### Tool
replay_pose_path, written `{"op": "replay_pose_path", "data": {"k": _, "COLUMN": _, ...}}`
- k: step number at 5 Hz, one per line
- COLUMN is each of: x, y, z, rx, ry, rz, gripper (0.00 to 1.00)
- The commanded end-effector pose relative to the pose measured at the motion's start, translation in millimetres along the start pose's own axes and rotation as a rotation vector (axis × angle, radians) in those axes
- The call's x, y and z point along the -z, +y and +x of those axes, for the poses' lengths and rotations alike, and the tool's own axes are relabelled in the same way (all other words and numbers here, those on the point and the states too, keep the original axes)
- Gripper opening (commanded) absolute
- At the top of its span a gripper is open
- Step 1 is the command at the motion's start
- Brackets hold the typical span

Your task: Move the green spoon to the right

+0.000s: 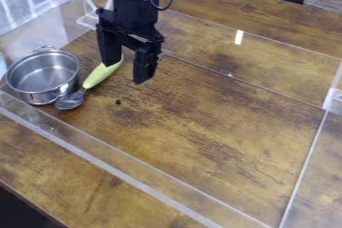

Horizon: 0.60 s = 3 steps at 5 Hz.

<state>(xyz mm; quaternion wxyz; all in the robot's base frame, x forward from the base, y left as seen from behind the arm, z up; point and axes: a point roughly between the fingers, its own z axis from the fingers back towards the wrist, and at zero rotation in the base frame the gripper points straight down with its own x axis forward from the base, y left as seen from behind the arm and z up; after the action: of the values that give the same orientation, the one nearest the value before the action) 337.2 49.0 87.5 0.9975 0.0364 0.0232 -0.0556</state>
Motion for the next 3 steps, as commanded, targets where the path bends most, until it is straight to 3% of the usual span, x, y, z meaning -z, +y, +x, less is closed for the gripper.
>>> {"op": "replay_pose_path", "data": {"k": 1, "x": -20.5, "y": 8.6, "z": 3.7, "rx": 0.008, "ry": -0.065, "rz": 0.021, "gripper": 1.0}}
{"op": "replay_pose_path", "data": {"k": 3, "x": -17.1, "y": 5.5, "z": 4.6, "rx": -0.056, "ry": -0.062, "rz": 0.026, "gripper": 1.0}}
